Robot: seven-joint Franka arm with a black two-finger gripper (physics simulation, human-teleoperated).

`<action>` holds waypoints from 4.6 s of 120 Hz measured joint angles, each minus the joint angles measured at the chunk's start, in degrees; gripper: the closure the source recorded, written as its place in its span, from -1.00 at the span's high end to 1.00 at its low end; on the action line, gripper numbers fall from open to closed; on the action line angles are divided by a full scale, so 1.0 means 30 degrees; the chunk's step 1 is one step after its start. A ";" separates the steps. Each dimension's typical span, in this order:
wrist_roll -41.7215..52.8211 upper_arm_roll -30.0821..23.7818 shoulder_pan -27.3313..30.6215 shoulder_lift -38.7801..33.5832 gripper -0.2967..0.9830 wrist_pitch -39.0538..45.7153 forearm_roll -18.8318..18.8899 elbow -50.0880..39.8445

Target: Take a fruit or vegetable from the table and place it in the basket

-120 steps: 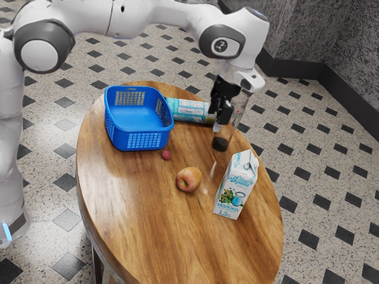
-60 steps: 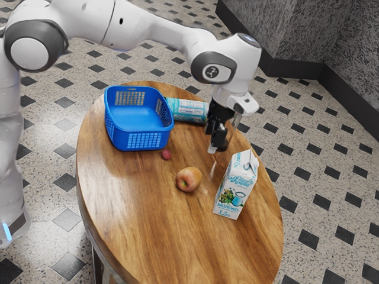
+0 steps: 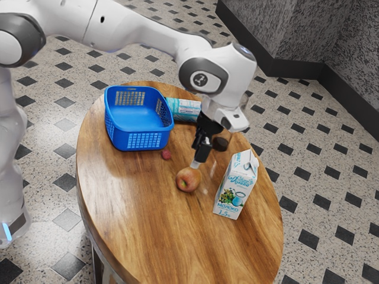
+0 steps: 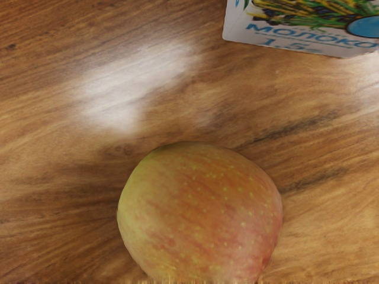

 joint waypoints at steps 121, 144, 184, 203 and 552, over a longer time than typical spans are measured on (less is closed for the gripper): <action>-0.0078 0.0881 -0.0302 0.0814 0.50 0.1847 -0.0634 -0.1882; -0.0067 0.0873 0.0259 0.1183 0.50 0.2259 -0.0704 -0.1885; -0.0042 0.0945 0.0258 0.1476 0.50 0.2890 -0.0732 -0.1840; -0.0034 0.1075 0.0247 0.1465 0.49 0.2867 -0.0730 -0.1961; -0.0867 0.1688 0.8665 -0.2425 0.31 0.0777 0.1679 -0.4323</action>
